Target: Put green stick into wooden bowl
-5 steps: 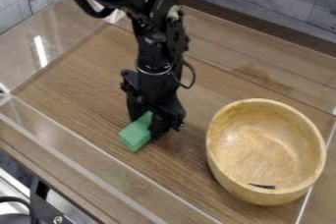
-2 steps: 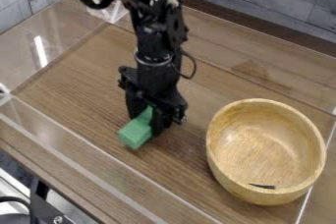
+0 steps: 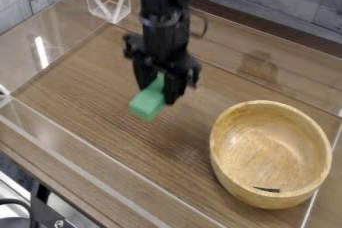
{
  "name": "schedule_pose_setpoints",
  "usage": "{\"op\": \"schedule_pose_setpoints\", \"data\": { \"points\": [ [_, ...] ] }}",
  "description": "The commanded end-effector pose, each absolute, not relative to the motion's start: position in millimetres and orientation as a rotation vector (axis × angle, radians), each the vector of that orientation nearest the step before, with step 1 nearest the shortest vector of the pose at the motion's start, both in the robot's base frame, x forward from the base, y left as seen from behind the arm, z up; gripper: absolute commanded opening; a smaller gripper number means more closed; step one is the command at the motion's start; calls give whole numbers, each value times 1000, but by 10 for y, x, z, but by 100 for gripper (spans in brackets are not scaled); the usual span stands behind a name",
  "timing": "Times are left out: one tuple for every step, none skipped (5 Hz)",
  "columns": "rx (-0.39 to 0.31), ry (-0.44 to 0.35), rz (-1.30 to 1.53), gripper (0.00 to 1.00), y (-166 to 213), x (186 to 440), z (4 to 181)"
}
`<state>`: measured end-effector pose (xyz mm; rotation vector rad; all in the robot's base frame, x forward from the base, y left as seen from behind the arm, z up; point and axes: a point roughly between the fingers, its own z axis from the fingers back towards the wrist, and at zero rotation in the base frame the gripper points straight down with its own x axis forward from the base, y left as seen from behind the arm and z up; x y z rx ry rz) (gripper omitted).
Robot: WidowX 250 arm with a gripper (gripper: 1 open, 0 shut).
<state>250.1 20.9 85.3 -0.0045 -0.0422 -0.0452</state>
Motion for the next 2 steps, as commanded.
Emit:
{"op": "schedule_pose_setpoints", "data": {
  "points": [
    [-35, -129, -21, 0, 45, 2664, 1213],
    [-65, -140, -39, 0, -291, 2735, 1318]
  ]
}}
